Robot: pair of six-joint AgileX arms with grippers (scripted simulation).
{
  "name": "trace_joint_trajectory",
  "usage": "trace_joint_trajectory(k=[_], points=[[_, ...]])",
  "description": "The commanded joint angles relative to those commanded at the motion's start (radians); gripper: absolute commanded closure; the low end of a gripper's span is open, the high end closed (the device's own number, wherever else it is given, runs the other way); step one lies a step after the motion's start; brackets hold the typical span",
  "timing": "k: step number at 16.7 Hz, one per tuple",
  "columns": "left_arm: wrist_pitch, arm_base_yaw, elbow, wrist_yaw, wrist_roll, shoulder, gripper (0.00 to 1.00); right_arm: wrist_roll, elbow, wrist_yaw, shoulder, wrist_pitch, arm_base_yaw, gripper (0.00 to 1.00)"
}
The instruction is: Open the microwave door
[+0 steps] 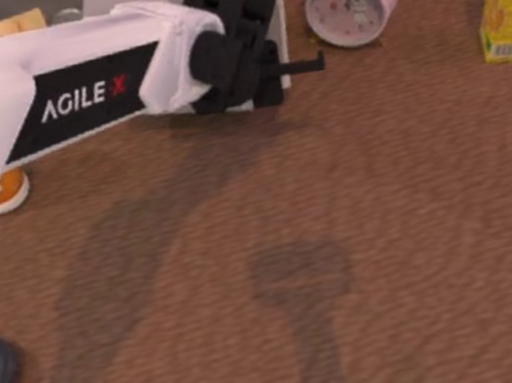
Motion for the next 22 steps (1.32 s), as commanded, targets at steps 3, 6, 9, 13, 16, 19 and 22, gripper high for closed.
trace_joint_trajectory(k=[3, 6, 9, 13, 16, 19, 22], points=[[0.0, 0.0, 0.0, 0.0, 0.0, 0.0, 1.0, 0.0, 0.0, 0.0, 0.0, 0.0, 0.0, 0.0], [0.001, -0.008, 0.004, 0.007, -0.004, 0.002, 1.0, 0.0, 0.0, 0.0, 0.0, 0.0, 0.0, 0.0], [0.01, -0.003, -0.02, 0.016, 0.014, -0.009, 1.0, 0.0, 0.0, 0.0, 0.0, 0.0, 0.0, 0.0], [0.041, 0.008, -0.064, 0.038, 0.05, -0.042, 1.0, 0.0, 0.0, 0.0, 0.0, 0.0, 0.0, 0.0], [0.042, 0.009, -0.07, 0.04, 0.054, -0.043, 1.0, 0.0, 0.0, 0.0, 0.0, 0.0, 0.0, 0.0], [0.042, 0.009, -0.07, 0.04, 0.054, -0.043, 1.0, 0.0, 0.0, 0.0, 0.0, 0.0, 0.0, 0.0], [0.042, 0.009, -0.07, 0.04, 0.054, -0.043, 1.0, 0.0, 0.0, 0.0, 0.0, 0.0, 0.0, 0.0]])
